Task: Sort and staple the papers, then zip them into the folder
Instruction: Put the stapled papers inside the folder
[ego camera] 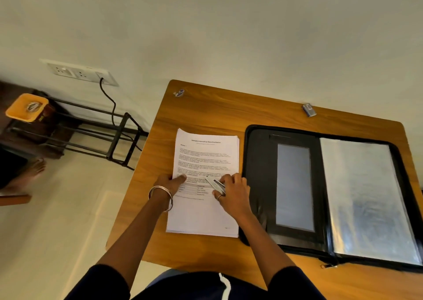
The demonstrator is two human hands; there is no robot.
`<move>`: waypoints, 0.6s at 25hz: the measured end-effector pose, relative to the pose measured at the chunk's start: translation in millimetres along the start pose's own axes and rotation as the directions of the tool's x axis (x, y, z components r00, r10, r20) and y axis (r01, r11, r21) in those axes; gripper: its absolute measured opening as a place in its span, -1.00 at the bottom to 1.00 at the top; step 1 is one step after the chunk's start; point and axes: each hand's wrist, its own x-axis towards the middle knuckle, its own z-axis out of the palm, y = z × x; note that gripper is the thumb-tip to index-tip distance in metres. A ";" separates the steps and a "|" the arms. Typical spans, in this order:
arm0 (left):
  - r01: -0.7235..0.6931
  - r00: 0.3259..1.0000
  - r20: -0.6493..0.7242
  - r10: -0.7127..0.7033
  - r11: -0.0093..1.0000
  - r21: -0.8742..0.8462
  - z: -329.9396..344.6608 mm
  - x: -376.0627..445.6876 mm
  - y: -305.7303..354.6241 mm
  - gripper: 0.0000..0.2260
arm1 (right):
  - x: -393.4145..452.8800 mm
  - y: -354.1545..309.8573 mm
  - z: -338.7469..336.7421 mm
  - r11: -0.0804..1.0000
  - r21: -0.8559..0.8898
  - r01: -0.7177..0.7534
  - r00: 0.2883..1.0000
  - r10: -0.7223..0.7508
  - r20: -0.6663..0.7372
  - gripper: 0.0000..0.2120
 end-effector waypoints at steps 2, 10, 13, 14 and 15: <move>-0.009 0.998 0.064 0.012 0.999 -0.039 -4.6 1.4 3.1 -0.68 | 1.7 3.7 -0.6 1.000 0.004 -0.001 1.000 0.000 0.016 -0.62; -0.264 0.961 0.108 0.254 0.961 0.088 -28.3 -15.6 19.4 -0.71 | 11.6 -1.9 -8.1 0.970 0.219 -0.108 0.993 0.114 -0.016 -0.72; -0.330 0.935 -0.062 0.350 0.919 0.214 -72.5 -20.2 35.6 -0.71 | 14.4 -16.2 -7.0 0.969 0.180 -0.167 0.976 0.188 -0.109 -0.60; -0.347 0.919 -0.098 0.382 0.903 0.254 -87.2 -22.9 40.8 -0.71 | 12.9 -22.8 -4.7 0.976 0.147 -0.161 0.976 0.179 -0.121 -0.55; -0.362 0.903 -0.130 0.409 0.889 0.280 -99.4 -27.2 45.6 -0.72 | 11.5 -28.6 0.1 0.983 0.104 -0.152 0.981 0.163 -0.108 -0.51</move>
